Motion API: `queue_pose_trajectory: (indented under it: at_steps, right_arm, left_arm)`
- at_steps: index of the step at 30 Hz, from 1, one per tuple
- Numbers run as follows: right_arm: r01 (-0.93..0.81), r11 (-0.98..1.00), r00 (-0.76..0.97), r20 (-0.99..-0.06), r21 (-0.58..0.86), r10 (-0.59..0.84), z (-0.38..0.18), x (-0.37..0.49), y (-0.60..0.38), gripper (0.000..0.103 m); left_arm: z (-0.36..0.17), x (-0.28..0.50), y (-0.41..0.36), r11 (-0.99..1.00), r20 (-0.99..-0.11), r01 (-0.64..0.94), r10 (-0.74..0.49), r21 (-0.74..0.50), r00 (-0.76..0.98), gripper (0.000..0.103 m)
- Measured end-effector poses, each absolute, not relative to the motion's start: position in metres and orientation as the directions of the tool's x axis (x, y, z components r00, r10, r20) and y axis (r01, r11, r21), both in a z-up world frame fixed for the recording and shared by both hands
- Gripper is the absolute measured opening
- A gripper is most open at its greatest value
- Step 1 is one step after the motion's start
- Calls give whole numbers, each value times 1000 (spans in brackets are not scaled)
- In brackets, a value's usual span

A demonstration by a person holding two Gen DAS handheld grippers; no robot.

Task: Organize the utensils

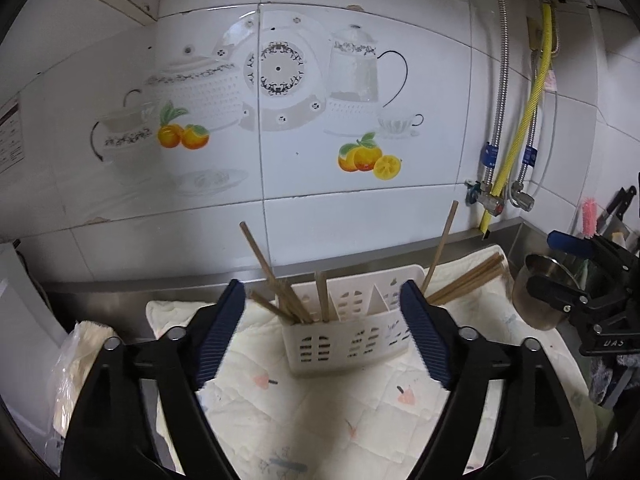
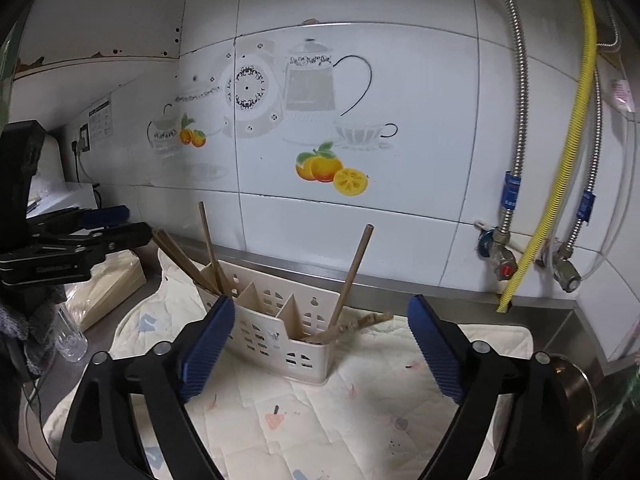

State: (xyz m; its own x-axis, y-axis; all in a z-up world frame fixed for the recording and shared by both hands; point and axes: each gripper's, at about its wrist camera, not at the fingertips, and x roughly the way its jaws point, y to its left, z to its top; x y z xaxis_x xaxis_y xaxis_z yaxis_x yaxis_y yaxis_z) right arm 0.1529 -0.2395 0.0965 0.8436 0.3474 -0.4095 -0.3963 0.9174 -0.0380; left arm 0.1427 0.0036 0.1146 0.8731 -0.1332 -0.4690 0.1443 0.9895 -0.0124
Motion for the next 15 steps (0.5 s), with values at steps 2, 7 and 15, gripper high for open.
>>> queue_pose_trajectory:
  at_steps: [2,7,15]
  right_arm:
    - [-396,917,845,-407,-40,347,94,147,-240,89]
    - [-374,923,869,-382,-91,314,88,126,-236,92]
    - [-370,924,867,-393,-95,307,69,102,-233,95]
  left_arm:
    - [112,135,4,990,-465,138,-124,-4,876,85]
    - [103,115,4,993,-460,114,-94,16,883,94]
    - [85,89,6,995,-471,97,-92,-15,877,98]
